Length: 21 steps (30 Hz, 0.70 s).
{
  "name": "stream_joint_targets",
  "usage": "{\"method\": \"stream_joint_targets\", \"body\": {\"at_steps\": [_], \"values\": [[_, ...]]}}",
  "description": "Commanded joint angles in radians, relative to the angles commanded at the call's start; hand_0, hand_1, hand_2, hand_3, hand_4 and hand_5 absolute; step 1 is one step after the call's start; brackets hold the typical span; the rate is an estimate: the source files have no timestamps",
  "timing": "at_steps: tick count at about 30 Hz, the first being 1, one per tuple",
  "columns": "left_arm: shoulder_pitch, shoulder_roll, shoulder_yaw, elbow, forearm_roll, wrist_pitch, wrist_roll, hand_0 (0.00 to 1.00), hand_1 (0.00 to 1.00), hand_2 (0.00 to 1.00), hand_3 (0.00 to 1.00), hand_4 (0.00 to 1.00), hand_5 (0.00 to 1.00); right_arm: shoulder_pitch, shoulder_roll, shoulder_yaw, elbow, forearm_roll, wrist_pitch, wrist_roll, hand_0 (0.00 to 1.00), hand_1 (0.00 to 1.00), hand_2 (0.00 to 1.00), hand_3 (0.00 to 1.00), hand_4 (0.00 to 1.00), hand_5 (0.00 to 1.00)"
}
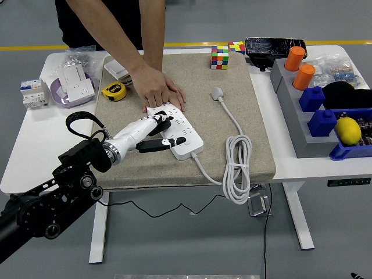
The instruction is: Pick up the plug,place it near the board,insert it into the board,press the button
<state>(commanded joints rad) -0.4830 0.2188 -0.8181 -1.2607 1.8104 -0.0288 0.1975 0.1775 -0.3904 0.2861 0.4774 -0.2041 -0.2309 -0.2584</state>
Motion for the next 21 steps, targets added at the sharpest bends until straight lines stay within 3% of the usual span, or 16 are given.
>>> {"method": "stream_joint_targets", "body": {"at_steps": [21], "values": [[-0.027,-0.011,0.037,0.030,0.007,-0.006,-0.002,0.998,0.998,0.989,0.945,0.998,0.998,-0.001,-0.003,-0.006,0.002,0.000,0.000,0.001,0.869,0.793,0.766,0.777,0.998,0.810]]}}
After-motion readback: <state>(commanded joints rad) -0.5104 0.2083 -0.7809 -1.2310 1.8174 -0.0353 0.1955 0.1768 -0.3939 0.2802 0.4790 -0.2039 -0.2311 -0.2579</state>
